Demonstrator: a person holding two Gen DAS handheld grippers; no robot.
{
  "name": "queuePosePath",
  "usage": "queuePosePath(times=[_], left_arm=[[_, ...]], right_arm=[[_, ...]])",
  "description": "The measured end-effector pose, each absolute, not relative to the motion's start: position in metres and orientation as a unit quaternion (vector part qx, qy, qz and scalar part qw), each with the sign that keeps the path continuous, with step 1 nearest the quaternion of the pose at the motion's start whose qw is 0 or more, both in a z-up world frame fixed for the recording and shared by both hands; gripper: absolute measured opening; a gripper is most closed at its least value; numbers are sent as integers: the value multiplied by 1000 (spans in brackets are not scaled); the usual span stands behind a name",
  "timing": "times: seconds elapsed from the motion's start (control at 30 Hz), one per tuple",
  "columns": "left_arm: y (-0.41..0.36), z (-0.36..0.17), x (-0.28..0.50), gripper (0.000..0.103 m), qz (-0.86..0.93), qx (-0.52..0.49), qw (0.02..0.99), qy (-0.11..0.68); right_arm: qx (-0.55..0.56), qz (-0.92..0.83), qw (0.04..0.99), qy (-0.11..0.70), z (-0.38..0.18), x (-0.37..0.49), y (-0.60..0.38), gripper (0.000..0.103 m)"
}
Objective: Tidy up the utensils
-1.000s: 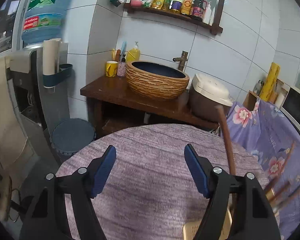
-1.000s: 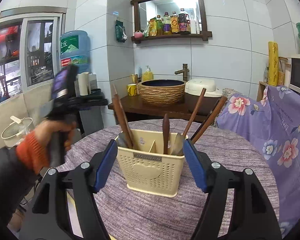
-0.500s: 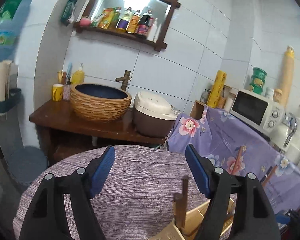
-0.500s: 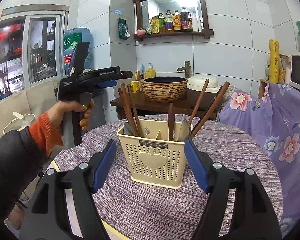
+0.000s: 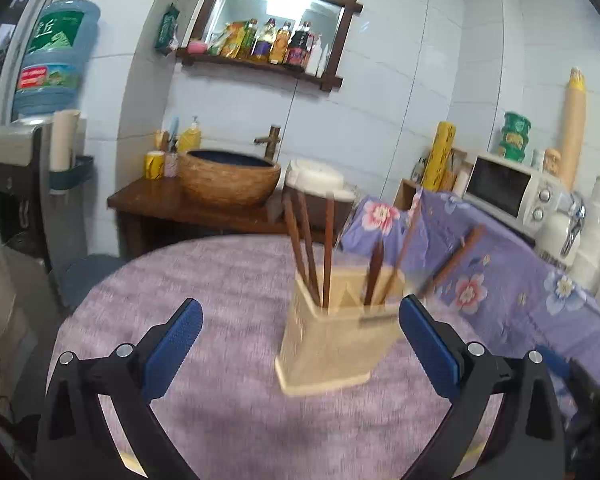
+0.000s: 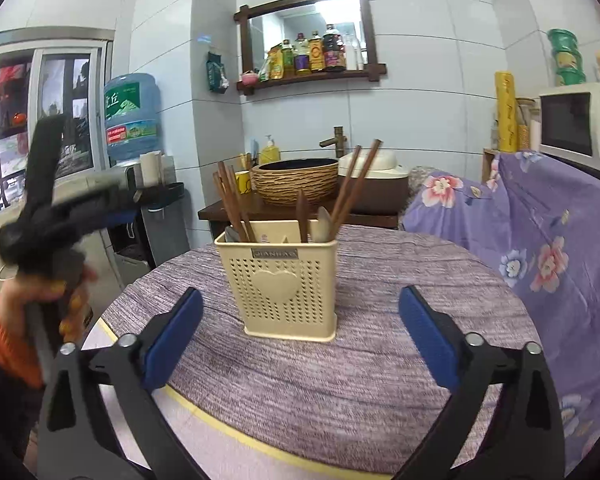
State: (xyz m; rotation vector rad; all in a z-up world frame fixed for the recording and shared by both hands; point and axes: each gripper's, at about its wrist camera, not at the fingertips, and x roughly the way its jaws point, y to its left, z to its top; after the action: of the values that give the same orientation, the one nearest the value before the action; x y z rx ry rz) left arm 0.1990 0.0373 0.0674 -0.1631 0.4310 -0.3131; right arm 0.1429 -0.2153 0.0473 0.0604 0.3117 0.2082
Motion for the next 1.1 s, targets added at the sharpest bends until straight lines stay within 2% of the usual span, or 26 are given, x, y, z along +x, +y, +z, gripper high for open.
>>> queuePosePath(times=[0.13, 0.27, 0.47, 1.1], left_arm=[[31, 45, 154, 98, -145, -59, 957, 244], [38, 28, 103, 98, -108, -56, 970, 211], [35, 12, 51, 98, -92, -39, 980, 174], [36, 17, 11, 98, -76, -31, 985, 152]], right_arm=[[13, 90, 986, 136, 36, 105, -222, 97], [-9, 82, 986, 143, 21, 74, -224, 97], [24, 95, 982, 158, 3, 44, -239, 97], [15, 99, 984, 148, 5, 17, -236, 97]])
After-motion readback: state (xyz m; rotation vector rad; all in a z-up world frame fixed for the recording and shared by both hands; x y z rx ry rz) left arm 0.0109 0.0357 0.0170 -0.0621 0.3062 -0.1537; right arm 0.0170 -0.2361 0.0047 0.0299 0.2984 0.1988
